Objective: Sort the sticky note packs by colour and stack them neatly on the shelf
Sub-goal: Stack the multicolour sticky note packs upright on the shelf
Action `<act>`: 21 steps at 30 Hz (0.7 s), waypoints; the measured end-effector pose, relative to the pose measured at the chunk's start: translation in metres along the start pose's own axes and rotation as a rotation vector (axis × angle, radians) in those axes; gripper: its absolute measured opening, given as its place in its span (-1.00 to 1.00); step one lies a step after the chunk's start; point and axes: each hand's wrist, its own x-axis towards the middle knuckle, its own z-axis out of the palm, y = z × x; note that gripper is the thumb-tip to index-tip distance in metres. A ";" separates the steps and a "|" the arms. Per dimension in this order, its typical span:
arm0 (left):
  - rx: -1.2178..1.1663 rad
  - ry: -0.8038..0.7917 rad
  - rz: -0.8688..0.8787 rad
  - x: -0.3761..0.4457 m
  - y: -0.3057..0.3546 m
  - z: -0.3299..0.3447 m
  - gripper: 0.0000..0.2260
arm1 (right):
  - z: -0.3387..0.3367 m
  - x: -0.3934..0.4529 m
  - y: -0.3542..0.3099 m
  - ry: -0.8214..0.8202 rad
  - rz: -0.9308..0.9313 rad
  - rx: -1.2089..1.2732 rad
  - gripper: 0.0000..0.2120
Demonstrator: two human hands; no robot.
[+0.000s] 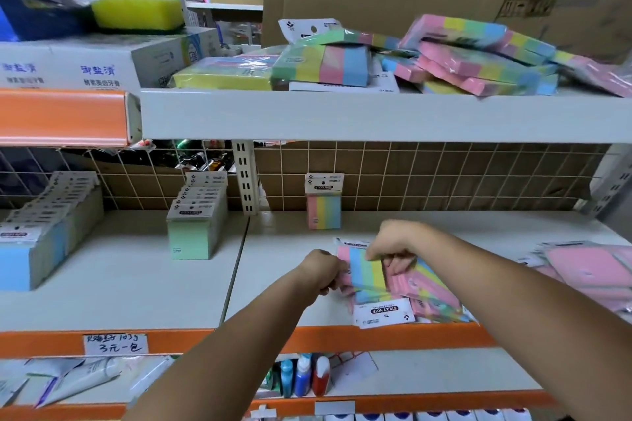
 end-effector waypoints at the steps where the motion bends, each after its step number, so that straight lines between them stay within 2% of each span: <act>1: -0.017 0.022 0.019 0.001 0.000 -0.003 -0.89 | 0.000 0.000 -0.002 0.003 -0.004 0.017 -0.72; 4: -0.097 0.105 0.073 0.004 0.001 -0.011 -0.92 | 0.002 0.001 -0.011 0.034 -0.035 0.084 -0.76; 8: -0.165 0.243 0.142 0.019 0.001 -0.020 -0.94 | 0.011 0.013 -0.022 0.064 -0.126 0.224 -0.91; 13: 0.012 0.383 0.142 0.045 0.007 -0.026 -0.83 | 0.022 0.026 -0.038 0.174 -0.246 0.286 -0.75; 17: 0.214 0.409 0.159 0.064 0.012 -0.028 -0.73 | 0.026 0.038 -0.047 0.254 -0.295 0.363 -0.79; 21: 0.238 0.384 0.109 0.083 0.009 -0.026 -0.72 | 0.032 0.050 -0.049 0.261 -0.263 0.392 -0.88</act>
